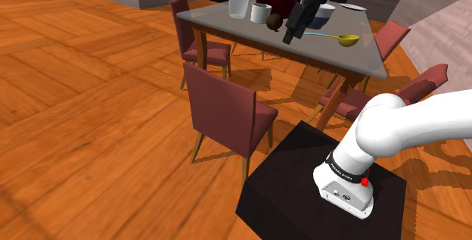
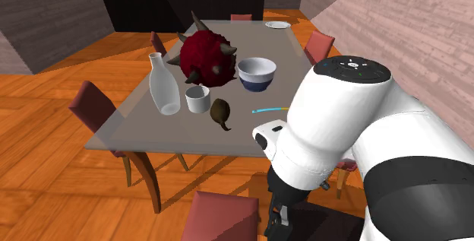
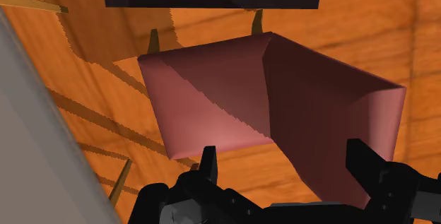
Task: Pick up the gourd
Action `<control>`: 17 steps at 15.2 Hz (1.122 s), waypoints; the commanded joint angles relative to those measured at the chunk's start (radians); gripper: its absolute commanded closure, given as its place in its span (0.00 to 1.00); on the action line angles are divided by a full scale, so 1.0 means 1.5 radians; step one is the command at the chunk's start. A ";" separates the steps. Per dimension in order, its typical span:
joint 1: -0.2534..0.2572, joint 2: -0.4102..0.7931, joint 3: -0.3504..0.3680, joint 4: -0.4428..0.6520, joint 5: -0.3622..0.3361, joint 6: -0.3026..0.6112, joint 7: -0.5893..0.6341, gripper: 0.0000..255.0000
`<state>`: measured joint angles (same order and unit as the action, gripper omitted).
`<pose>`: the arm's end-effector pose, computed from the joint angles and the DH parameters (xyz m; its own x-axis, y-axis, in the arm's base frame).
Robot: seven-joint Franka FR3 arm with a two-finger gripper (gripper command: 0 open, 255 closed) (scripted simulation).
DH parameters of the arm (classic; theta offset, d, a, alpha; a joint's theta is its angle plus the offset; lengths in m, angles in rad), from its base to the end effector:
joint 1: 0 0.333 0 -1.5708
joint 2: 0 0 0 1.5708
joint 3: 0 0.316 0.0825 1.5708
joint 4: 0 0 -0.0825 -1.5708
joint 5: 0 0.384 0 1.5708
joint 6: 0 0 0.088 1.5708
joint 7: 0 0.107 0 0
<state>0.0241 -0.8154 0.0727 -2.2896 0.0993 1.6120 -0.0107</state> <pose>0.3002 0.0485 0.6341 0.9868 0.0870 0.1364 0.0938 -0.9946 -0.0445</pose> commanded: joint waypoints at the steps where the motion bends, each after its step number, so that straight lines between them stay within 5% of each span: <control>1: 0.000 0.000 0.000 0.000 0.000 0.000 0.000 0.00; 17: -0.113 0.314 -0.106 0.226 0.045 0.103 0.124 0.00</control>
<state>-0.1371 -0.3703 -0.0748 -1.9729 0.1597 1.7608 0.1630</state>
